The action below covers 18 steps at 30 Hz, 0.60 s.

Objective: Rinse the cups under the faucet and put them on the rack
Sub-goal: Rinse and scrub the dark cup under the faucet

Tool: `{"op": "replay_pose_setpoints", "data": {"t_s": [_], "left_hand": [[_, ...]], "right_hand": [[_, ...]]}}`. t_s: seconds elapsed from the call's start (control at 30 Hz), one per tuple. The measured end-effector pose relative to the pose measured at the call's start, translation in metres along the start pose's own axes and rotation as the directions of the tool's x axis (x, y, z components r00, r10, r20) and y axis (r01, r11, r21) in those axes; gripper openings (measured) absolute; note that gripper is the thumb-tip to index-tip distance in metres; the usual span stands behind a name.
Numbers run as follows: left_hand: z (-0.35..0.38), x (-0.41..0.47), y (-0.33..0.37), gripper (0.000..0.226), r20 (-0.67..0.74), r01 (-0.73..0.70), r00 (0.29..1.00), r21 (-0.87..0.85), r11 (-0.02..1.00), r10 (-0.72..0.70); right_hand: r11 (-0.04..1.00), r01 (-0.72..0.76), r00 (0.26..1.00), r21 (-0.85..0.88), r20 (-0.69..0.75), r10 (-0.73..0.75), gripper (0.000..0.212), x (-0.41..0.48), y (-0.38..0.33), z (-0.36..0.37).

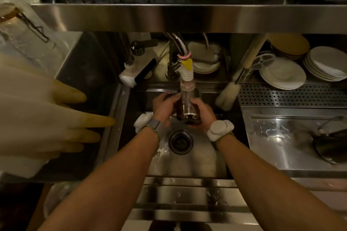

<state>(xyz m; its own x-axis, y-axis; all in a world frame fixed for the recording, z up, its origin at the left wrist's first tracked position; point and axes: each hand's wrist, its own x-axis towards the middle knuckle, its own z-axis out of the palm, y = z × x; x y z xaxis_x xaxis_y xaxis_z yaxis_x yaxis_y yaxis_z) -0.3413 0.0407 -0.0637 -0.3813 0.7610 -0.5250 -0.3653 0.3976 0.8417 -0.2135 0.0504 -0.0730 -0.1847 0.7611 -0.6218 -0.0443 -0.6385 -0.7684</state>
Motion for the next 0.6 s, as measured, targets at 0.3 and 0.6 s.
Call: {"op": "replay_pose_setpoints", "data": {"t_s": [0.3,0.6], "left_hand": [[0.006,-0.005,-0.001,0.045,0.007,0.028,1.000,-0.132,0.991,-0.027],[0.010,-0.006,-0.011,0.041,0.186,0.228,0.957,-0.007,0.974,-0.223]], "right_hand": [[0.996,-0.055,0.998,0.073,0.009,0.055,0.049,0.004,0.006,-0.007],[0.997,-0.074,0.997,0.012,-0.021,0.074,0.035,0.016,0.005,0.003]]}}
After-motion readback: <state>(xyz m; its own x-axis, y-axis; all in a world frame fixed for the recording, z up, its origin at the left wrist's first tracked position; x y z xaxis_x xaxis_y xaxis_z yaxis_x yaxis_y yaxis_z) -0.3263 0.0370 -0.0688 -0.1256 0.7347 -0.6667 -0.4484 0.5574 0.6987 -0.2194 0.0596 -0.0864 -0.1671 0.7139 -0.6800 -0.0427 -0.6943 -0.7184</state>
